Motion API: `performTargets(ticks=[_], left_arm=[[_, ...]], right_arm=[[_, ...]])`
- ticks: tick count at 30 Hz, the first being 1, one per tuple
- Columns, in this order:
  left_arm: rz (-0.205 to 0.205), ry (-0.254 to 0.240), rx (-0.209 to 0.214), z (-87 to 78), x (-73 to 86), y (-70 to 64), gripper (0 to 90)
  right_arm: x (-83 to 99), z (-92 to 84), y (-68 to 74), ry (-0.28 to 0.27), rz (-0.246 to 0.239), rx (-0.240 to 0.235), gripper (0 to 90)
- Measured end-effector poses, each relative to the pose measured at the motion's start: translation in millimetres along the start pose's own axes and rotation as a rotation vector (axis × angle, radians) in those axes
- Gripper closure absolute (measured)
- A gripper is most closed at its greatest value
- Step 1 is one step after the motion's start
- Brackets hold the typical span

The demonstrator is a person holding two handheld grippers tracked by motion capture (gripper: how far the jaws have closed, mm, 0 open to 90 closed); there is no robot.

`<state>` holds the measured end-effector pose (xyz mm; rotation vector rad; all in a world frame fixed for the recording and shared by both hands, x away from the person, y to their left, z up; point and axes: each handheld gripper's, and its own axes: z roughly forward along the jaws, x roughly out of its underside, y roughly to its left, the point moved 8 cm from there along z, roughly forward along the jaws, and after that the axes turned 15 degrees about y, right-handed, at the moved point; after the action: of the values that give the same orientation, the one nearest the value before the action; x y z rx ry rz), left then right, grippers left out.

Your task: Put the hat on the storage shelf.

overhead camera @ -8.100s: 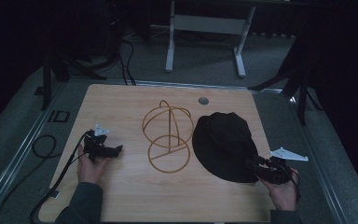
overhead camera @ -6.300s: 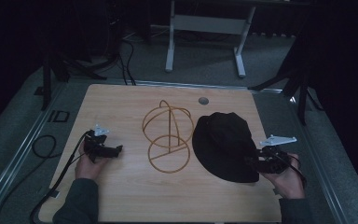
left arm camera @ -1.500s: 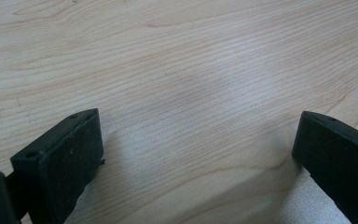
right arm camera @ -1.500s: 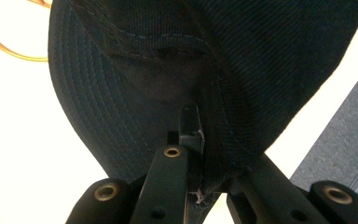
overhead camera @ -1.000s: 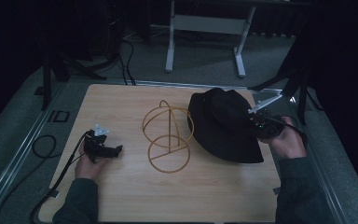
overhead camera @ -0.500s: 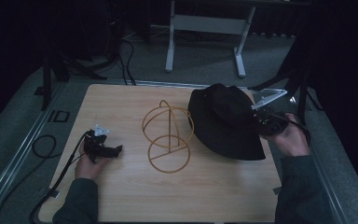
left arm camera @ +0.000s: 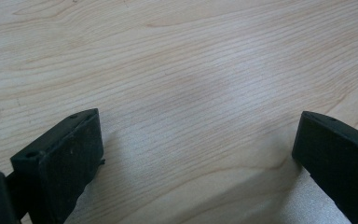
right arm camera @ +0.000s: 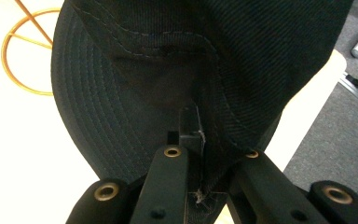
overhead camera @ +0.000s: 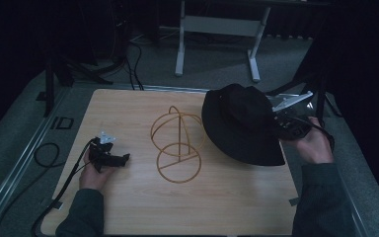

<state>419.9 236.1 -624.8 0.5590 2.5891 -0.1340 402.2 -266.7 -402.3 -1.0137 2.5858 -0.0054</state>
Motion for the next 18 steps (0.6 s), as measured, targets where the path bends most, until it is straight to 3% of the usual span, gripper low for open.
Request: performTargets(ticks=[18], left_arm=[[0.000,0.001,0.000,0.0,0.0,0.0,2.0]], right_arm=[[-2.9,-22.9,-7.9,-0.022,-0.004,0.013,88.1]])
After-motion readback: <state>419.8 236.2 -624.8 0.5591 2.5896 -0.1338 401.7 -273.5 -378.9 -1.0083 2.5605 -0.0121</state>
